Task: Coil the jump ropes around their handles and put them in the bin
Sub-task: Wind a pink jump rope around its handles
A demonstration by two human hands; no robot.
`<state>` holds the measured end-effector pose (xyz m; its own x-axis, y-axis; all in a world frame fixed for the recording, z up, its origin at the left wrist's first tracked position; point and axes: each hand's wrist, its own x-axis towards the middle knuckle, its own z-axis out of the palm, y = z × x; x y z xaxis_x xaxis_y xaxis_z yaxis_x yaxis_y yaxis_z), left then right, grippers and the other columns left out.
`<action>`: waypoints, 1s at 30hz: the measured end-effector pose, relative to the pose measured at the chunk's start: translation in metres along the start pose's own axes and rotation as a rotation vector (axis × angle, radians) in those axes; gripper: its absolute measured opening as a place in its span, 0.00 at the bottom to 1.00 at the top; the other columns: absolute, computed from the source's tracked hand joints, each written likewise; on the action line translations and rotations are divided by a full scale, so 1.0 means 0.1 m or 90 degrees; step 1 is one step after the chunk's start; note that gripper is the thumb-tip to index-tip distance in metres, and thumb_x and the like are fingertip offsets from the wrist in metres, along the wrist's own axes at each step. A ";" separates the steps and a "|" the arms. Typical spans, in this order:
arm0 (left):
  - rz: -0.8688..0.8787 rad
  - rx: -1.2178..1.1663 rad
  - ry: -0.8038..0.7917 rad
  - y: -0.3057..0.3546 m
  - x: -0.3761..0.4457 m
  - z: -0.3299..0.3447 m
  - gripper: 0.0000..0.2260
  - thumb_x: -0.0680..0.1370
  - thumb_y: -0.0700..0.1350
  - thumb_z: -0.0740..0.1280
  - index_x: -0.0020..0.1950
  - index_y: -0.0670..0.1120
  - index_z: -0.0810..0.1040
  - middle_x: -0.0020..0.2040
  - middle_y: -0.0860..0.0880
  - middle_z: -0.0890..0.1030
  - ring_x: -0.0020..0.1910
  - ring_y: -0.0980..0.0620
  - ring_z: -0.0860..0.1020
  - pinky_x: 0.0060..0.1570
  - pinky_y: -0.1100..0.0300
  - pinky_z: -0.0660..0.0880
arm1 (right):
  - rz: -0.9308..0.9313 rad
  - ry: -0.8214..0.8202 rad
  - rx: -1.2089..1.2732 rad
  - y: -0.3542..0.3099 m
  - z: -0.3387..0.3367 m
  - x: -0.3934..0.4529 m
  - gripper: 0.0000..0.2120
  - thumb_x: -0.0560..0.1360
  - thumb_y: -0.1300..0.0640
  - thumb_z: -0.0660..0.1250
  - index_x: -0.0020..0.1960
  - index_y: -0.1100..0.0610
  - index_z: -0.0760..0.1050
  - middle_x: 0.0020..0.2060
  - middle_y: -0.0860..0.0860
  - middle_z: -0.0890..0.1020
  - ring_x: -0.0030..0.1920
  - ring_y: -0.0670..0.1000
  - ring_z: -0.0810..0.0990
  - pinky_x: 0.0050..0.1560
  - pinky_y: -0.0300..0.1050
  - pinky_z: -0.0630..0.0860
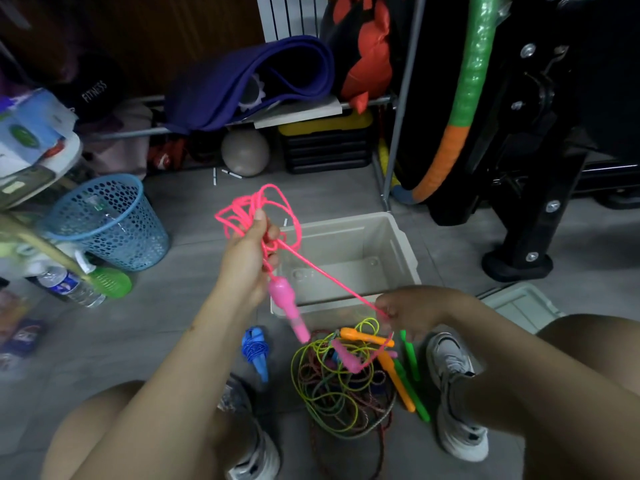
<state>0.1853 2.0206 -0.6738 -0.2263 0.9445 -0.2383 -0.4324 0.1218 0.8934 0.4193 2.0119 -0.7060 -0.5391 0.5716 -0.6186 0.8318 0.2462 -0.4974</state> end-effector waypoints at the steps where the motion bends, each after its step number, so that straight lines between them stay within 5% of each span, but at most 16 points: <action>1: 0.037 0.130 0.028 0.00 0.00 -0.02 0.10 0.81 0.47 0.60 0.40 0.49 0.71 0.26 0.56 0.71 0.25 0.58 0.64 0.20 0.69 0.59 | -0.003 0.049 0.004 0.01 -0.02 0.00 0.07 0.77 0.62 0.62 0.41 0.54 0.72 0.42 0.57 0.80 0.44 0.58 0.82 0.36 0.41 0.74; 3: 0.063 0.357 0.042 0.01 -0.07 -0.03 0.07 0.79 0.49 0.64 0.42 0.50 0.75 0.30 0.54 0.74 0.28 0.57 0.67 0.24 0.67 0.61 | -0.079 0.180 0.203 0.00 -0.07 0.01 0.08 0.78 0.64 0.61 0.41 0.58 0.74 0.38 0.57 0.80 0.39 0.55 0.83 0.40 0.44 0.78; 6: 0.014 0.426 -0.084 -0.05 -0.21 0.03 0.02 0.76 0.43 0.69 0.45 0.49 0.77 0.30 0.56 0.75 0.25 0.64 0.71 0.26 0.70 0.66 | -0.217 0.262 0.581 -0.12 -0.17 -0.10 0.06 0.79 0.65 0.60 0.45 0.62 0.74 0.37 0.59 0.80 0.34 0.51 0.83 0.36 0.41 0.80; 10: -0.094 0.400 -0.320 -0.23 -0.26 0.04 0.20 0.62 0.44 0.78 0.50 0.50 0.78 0.43 0.45 0.79 0.44 0.51 0.76 0.50 0.54 0.73 | -0.336 0.287 0.704 -0.28 -0.23 -0.16 0.06 0.74 0.60 0.61 0.45 0.63 0.73 0.37 0.55 0.82 0.35 0.51 0.83 0.38 0.41 0.80; 13: -0.116 0.339 -0.407 -0.40 -0.32 0.13 0.20 0.69 0.34 0.74 0.57 0.50 0.77 0.51 0.56 0.83 0.54 0.57 0.80 0.59 0.58 0.75 | -0.379 0.300 0.766 -0.34 -0.20 -0.11 0.06 0.73 0.57 0.64 0.44 0.60 0.75 0.37 0.57 0.81 0.36 0.52 0.82 0.38 0.42 0.79; 17: -0.055 0.381 -0.321 -0.38 -0.37 0.24 0.08 0.76 0.34 0.66 0.45 0.47 0.78 0.31 0.61 0.80 0.32 0.67 0.77 0.38 0.73 0.71 | -0.389 0.321 0.854 -0.34 -0.21 -0.09 0.08 0.73 0.58 0.63 0.46 0.62 0.74 0.38 0.56 0.83 0.38 0.52 0.84 0.41 0.42 0.80; 20: -0.104 0.328 -0.259 -0.34 -0.33 0.24 0.05 0.77 0.41 0.65 0.42 0.45 0.77 0.28 0.56 0.77 0.26 0.62 0.73 0.30 0.69 0.70 | -0.379 0.339 0.892 -0.30 -0.23 -0.08 0.11 0.71 0.56 0.63 0.50 0.62 0.76 0.40 0.54 0.84 0.40 0.50 0.84 0.46 0.42 0.80; 25: -0.220 0.177 -0.180 -0.33 -0.28 0.23 0.11 0.79 0.46 0.63 0.39 0.42 0.76 0.29 0.50 0.74 0.23 0.57 0.68 0.23 0.66 0.65 | -0.100 0.543 0.745 -0.18 -0.11 0.04 0.09 0.77 0.65 0.62 0.42 0.54 0.75 0.38 0.53 0.77 0.37 0.49 0.75 0.38 0.37 0.74; 27: -0.208 0.155 -0.187 -0.32 -0.28 0.24 0.13 0.80 0.46 0.61 0.38 0.42 0.75 0.26 0.51 0.74 0.19 0.58 0.67 0.19 0.69 0.62 | 0.020 0.599 0.598 -0.13 -0.02 0.11 0.10 0.76 0.62 0.62 0.37 0.51 0.72 0.34 0.49 0.75 0.40 0.50 0.73 0.44 0.44 0.71; 30: -0.157 0.214 -0.163 -0.31 -0.28 0.23 0.16 0.81 0.47 0.60 0.35 0.41 0.71 0.19 0.51 0.71 0.13 0.59 0.63 0.15 0.72 0.57 | 0.086 0.670 0.608 -0.08 0.02 0.16 0.03 0.70 0.56 0.61 0.38 0.51 0.69 0.36 0.48 0.74 0.44 0.51 0.72 0.46 0.46 0.69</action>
<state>0.2256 1.9971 -0.6856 0.0877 0.9148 -0.3942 -0.1305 0.4029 0.9059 0.4039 2.0172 -0.7129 0.2351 0.9567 -0.1717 0.2328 -0.2269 -0.9457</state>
